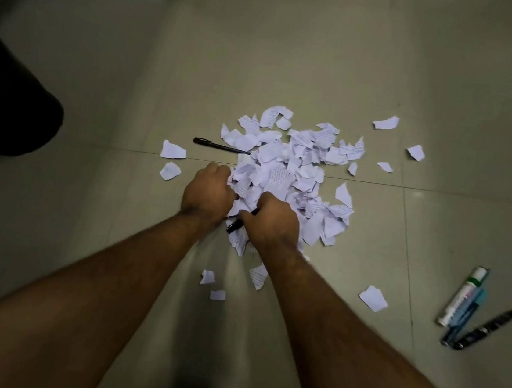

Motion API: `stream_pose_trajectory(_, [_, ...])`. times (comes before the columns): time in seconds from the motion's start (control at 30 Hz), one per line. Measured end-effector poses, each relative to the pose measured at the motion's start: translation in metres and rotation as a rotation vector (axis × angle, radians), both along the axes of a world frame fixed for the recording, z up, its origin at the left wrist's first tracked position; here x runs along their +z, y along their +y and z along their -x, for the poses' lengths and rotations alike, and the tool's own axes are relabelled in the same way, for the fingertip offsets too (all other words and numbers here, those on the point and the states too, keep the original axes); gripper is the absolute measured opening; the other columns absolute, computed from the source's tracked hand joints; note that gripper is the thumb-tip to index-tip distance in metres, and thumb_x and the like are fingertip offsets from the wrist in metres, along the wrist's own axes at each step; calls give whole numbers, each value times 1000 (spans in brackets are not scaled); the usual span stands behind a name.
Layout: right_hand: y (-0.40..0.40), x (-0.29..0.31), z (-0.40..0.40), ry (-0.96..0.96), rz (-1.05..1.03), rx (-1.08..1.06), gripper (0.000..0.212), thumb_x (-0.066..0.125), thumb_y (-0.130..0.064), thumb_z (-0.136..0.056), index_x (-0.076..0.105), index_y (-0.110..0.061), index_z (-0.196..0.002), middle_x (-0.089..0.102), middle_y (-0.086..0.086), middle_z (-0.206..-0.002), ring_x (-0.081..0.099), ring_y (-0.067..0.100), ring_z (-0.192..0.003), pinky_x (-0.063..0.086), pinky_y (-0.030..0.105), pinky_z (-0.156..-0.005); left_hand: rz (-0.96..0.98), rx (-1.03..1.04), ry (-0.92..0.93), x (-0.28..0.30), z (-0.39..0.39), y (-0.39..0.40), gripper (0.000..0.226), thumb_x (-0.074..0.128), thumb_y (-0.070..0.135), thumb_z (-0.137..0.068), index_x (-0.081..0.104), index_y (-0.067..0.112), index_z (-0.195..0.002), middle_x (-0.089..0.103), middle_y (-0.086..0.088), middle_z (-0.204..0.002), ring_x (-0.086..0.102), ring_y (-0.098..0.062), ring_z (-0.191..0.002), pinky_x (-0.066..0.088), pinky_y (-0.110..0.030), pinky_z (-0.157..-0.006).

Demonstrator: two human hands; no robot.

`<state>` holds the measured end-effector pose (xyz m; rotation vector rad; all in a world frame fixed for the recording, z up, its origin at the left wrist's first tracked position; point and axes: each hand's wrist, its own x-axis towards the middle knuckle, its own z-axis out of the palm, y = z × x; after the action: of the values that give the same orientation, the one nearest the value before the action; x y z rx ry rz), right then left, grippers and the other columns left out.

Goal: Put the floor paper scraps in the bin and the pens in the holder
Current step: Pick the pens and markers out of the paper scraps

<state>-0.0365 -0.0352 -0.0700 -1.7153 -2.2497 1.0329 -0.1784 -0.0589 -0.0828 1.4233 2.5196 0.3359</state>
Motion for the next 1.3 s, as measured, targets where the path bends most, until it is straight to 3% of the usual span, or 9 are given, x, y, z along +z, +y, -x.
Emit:
stream_pose_trajectory(0.13, [-1, -3, 12, -77, 26, -42, 43, 59, -49, -88, 58, -13, -110, 67, 11, -111, 63, 31, -102, 46, 32, -79, 55, -75, 109, -3, 5, 17, 22, 50, 13, -88, 57, 9, -108, 54, -14, -117, 53, -34, -106, 46, -40, -76])
stream_pose_trajectory(0.27, [6, 3, 20, -146, 51, -87, 37, 60, -41, -88, 56, -16, -115, 66, 10, -116, 63, 31, -104, 44, 30, -77, 152, -169, 258, -8, 10, 31, 32, 50, 16, -90, 50, 11, -122, 49, -15, -124, 53, -34, -107, 50, -41, -76])
stream_pose_trajectory(0.43, [10, 2, 26, -99, 151, -189, 42, 67, -40, -81, 52, -16, -113, 65, 10, -114, 62, 33, -104, 47, 33, -79, 162, -127, 341, -4, 21, 52, 32, 47, 9, -92, 48, 9, -123, 47, -15, -127, 55, -32, -107, 52, -41, -74])
stream_pose_trajectory(0.63, [9, 8, 26, -22, 178, -265, 45, 68, -46, -79, 54, -17, -110, 65, 7, -108, 63, 29, -97, 43, 29, -72, 267, -104, 302, 3, 25, 62, 30, 54, 7, -91, 57, 7, -121, 55, -16, -126, 56, -32, -113, 51, -40, -86])
stream_pose_trajectory(0.83, [6, 20, 19, 158, 117, -312, 30, 71, -39, -76, 56, -22, -95, 68, 0, -85, 63, 23, -77, 43, 25, -62, 187, -78, 326, 9, 21, 54, 24, 55, 11, -91, 61, 7, -113, 61, -16, -117, 57, -32, -108, 49, -39, -84])
stream_pose_trajectory(0.97, [4, 30, 4, 367, 93, -404, 27, 74, -29, -78, 57, -24, -98, 60, -11, -65, 59, 9, -62, 41, 20, -55, -39, 40, 108, 29, 11, 50, 24, 55, 14, -82, 67, 3, -100, 67, -18, -102, 60, -37, -94, 49, -38, -75])
stream_pose_trajectory(1.1, [15, 40, -20, 487, 191, -561, 24, 73, -23, -77, 62, -21, -99, 60, -12, -65, 60, 11, -66, 45, 23, -65, -80, 144, -191, 59, -28, 51, 23, 64, 24, -76, 72, 10, -92, 71, -8, -89, 64, -29, -82, 52, -31, -67])
stream_pose_trajectory(1.2, [27, 42, -53, 497, 161, -654, 27, 71, -16, -78, 64, -19, -103, 58, -13, -65, 58, 9, -64, 44, 21, -63, -119, 176, -434, 72, -69, 58, 14, 70, 22, -73, 73, 13, -83, 72, -4, -81, 66, -23, -78, 48, -24, -66])
stream_pose_trajectory(1.3, [35, 41, -102, 418, 75, -774, 30, 68, -15, -78, 66, -20, -107, 62, -10, -71, 61, 15, -72, 45, 24, -68, -103, 85, -600, 69, -124, 68, 12, 71, 16, -71, 75, 14, -83, 74, -4, -83, 69, -22, -83, 55, -29, -75])
